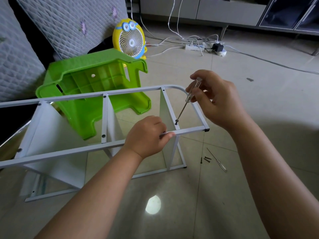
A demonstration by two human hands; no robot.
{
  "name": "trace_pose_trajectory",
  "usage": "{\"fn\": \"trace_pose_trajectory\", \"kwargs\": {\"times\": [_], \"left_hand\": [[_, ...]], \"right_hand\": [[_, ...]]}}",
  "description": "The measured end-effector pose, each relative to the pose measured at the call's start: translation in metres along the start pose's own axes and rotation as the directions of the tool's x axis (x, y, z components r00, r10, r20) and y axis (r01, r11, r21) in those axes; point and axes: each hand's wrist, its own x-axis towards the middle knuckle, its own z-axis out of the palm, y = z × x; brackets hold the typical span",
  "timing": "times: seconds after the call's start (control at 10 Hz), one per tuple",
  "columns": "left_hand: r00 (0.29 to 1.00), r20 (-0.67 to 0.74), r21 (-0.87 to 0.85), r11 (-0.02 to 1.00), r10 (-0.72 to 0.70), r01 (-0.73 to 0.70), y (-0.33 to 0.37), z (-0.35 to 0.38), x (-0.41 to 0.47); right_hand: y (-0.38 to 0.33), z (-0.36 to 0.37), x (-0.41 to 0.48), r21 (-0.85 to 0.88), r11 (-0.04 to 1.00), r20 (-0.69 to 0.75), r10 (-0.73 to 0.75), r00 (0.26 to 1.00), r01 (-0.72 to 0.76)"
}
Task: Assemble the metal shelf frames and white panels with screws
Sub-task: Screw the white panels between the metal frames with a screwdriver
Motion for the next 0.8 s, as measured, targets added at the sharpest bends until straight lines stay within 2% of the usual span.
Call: {"fn": "trace_pose_trajectory", "kwargs": {"times": [0.2,0.5,0.8], "left_hand": [[1.000,0.007,-0.006,1.000,0.003,-0.003,0.000,0.000,0.000],[1.000,0.007,-0.010,1.000,-0.003,0.003,0.001,0.001,-0.001],[0.999,0.047,0.033,0.999,-0.010,0.009,0.000,0.000,0.000]], "right_hand": [[0.000,-0.004,0.000,-0.004,1.000,0.030,0.013,0.999,-0.013],[-0.006,-0.003,0.004,-0.173,0.971,-0.006,0.168,0.986,-0.166],[-0.020,-0.005,0.011,-0.253,0.965,0.066,0.090,0.994,-0.070]]}}
